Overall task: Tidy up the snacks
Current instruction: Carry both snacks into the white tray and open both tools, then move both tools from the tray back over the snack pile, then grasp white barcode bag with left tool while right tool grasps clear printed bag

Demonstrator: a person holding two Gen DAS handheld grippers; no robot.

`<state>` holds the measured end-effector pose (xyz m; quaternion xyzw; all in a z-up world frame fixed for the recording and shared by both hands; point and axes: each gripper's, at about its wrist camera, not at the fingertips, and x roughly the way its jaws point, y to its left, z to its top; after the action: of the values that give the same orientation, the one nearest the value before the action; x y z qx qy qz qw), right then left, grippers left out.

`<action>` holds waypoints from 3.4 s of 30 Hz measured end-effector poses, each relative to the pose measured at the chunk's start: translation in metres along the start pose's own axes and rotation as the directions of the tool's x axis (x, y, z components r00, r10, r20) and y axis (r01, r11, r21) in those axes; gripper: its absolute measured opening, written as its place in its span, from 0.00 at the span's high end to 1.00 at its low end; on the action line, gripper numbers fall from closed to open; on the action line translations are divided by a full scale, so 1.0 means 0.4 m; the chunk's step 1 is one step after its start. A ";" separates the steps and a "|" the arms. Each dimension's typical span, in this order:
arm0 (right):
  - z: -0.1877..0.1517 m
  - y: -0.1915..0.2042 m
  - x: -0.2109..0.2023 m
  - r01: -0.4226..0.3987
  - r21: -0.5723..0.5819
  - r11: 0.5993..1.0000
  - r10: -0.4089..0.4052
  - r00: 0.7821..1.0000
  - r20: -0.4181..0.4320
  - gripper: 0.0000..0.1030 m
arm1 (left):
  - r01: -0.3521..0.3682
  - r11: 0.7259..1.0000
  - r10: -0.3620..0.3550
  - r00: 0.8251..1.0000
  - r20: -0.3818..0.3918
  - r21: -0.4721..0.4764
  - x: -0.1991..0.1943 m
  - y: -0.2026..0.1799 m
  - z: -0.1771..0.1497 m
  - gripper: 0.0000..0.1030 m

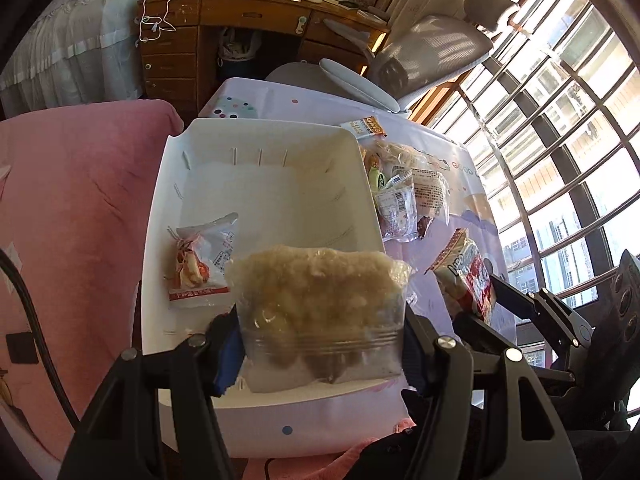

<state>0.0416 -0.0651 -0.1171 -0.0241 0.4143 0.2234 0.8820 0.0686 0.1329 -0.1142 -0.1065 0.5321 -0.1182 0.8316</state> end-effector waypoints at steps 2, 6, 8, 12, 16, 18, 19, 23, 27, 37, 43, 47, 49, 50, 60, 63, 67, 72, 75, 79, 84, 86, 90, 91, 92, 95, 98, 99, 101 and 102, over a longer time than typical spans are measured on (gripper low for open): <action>-0.002 0.025 0.010 0.002 0.013 1.000 -0.002 1.000 0.000 0.49 | 0.006 1.000 -0.006 1.000 -0.007 0.017 0.000 0.025 -0.002 0.39; -0.006 0.066 0.036 0.011 0.038 0.999 -0.011 1.000 -0.005 0.49 | 0.011 0.999 -0.010 1.000 -0.029 0.031 0.006 0.069 -0.002 0.39; -0.008 0.086 0.049 0.015 0.049 0.999 -0.015 1.000 -0.009 0.49 | 0.013 0.999 -0.012 0.999 -0.041 0.036 0.011 0.089 -0.001 0.39; -0.010 0.110 0.079 0.013 0.076 0.997 -0.012 1.000 -0.023 0.47 | 0.010 0.999 -0.008 0.998 -0.062 0.034 0.029 0.120 0.003 0.32; -0.016 0.108 0.105 0.021 0.113 0.993 -0.014 0.998 -0.065 0.44 | 0.015 0.999 -0.013 0.997 -0.071 0.031 0.039 0.139 0.009 0.21; -0.019 0.106 0.109 0.025 0.128 0.991 -0.016 0.997 -0.072 0.43 | 0.022 0.999 -0.019 0.997 -0.073 0.037 0.040 0.143 0.010 0.21; -0.018 0.105 0.110 0.029 0.134 0.991 -0.019 0.997 -0.073 0.43 | 0.024 0.999 -0.021 0.997 -0.073 0.038 0.040 0.143 0.011 0.21; -0.018 0.096 0.108 0.042 0.148 0.988 -0.031 0.996 -0.079 0.42 | 0.032 0.999 -0.029 0.997 -0.074 0.041 0.039 0.134 0.016 0.20; -0.020 0.079 0.102 0.057 0.158 0.986 -0.043 0.995 -0.093 0.42 | 0.034 0.999 -0.031 0.997 -0.070 0.042 0.041 0.117 0.021 0.20; -0.045 -0.037 0.089 0.114 0.220 0.969 -0.076 0.982 -0.175 0.42 | 0.012 1.000 -0.011 0.998 -0.055 0.017 0.053 0.030 0.031 0.18; -0.065 -0.150 0.072 0.124 0.261 0.957 -0.066 0.973 -0.221 0.36 | -0.010 1.000 0.009 0.999 -0.042 -0.024 0.072 -0.050 0.037 0.18; -0.071 -0.226 0.056 0.118 0.272 0.955 -0.051 0.970 -0.239 0.34 | -0.026 0.998 0.024 0.999 -0.035 -0.055 0.092 -0.112 0.042 0.16; -0.071 -0.265 0.050 0.113 0.273 0.955 -0.044 0.968 -0.247 0.33 | -0.035 0.997 0.032 0.999 -0.034 -0.072 0.107 -0.142 0.047 0.16; -0.070 -0.284 0.048 0.111 0.272 0.956 -0.041 0.967 -0.250 0.33 | -0.039 0.996 0.036 0.999 -0.033 -0.082 0.115 -0.158 0.049 0.16; -0.034 -0.461 0.037 0.099 0.271 0.958 -0.031 0.969 -0.245 0.26 | -0.116 0.981 0.108 0.992 -0.061 -0.156 0.227 -0.292 0.069 0.16; -0.015 -0.505 0.052 0.095 0.268 0.959 -0.027 0.969 -0.245 0.26 | -0.127 0.977 0.118 0.991 -0.059 -0.170 0.257 -0.328 0.078 0.16; 0.016 -0.552 0.077 0.078 0.273 0.959 -0.012 0.972 -0.235 0.26 | -0.149 0.970 0.140 0.988 -0.058 -0.192 0.300 -0.364 0.096 0.16; 0.051 -0.604 0.125 0.061 0.287 0.956 0.007 0.973 -0.229 0.26 | -0.192 0.951 0.183 0.981 -0.056 -0.243 0.357 -0.388 0.117 0.16; 0.069 -0.633 0.154 0.049 0.307 0.950 0.022 0.974 -0.224 0.26 | -0.208 0.933 0.196 0.978 -0.069 -0.294 0.397 -0.383 0.122 0.16; 0.090 -0.668 0.201 0.026 0.335 0.942 0.054 0.973 -0.226 0.26 | -0.219 0.908 0.205 0.976 -0.078 -0.358 0.442 -0.376 0.126 0.16; 0.106 -0.704 0.266 -0.013 0.375 0.927 0.107 0.967 -0.232 0.26 | -0.228 0.897 0.217 0.973 -0.072 -0.379 0.498 -0.379 0.139 0.16; 0.107 -0.716 0.294 -0.038 0.402 0.915 0.143 0.962 -0.233 0.26 | -0.230 0.889 0.221 0.973 -0.071 -0.397 0.518 -0.376 0.145 0.16; 0.110 -0.728 0.352 -0.067 0.428 0.901 0.189 0.950 -0.249 0.26 | -0.238 0.880 0.229 0.971 -0.071 -0.410 0.556 -0.370 0.163 0.16; 0.109 -0.731 0.364 -0.075 0.433 0.898 0.200 0.947 -0.251 0.26 | -0.239 0.880 0.231 0.970 -0.070 -0.410 0.565 -0.370 0.167 0.16; 0.110 -0.732 0.376 -0.083 0.439 0.894 0.212 0.944 -0.254 0.26 | -0.238 0.881 0.231 0.971 -0.067 -0.410 0.573 -0.371 0.171 0.16; 0.113 -0.733 0.408 -0.106 0.454 0.884 0.245 0.935 -0.258 0.26 | -0.250 0.880 0.241 0.968 -0.073 -0.403 0.599 -0.373 0.181 0.18; 0.115 -0.729 0.434 -0.120 0.459 0.880 0.266 0.926 -0.268 0.27 | -0.263 0.878 0.252 0.964 -0.081 -0.400 0.620 -0.373 0.186 0.23; 0.116 -0.726 0.442 -0.125 0.460 0.879 0.273 0.923 -0.272 0.28 | -0.269 0.877 0.258 0.963 -0.083 -0.397 0.624 -0.373 0.187 0.25; 0.116 -0.723 0.458 -0.135 0.461 0.877 0.288 0.916 -0.280 0.30 | -0.285 0.877 0.275 0.958 -0.082 -0.387 0.633 -0.374 0.190 0.28; 0.116 -0.722 0.465 -0.139 0.462 0.876 0.293 0.913 -0.283 0.32 | -0.289 0.878 0.279 0.957 -0.083 -0.383 0.637 -0.374 0.193 0.28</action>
<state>0.2982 -0.2448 -0.2660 0.1802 0.6011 0.2168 0.7478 0.2298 -0.0840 -0.2564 -0.1896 0.5651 0.1121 0.7951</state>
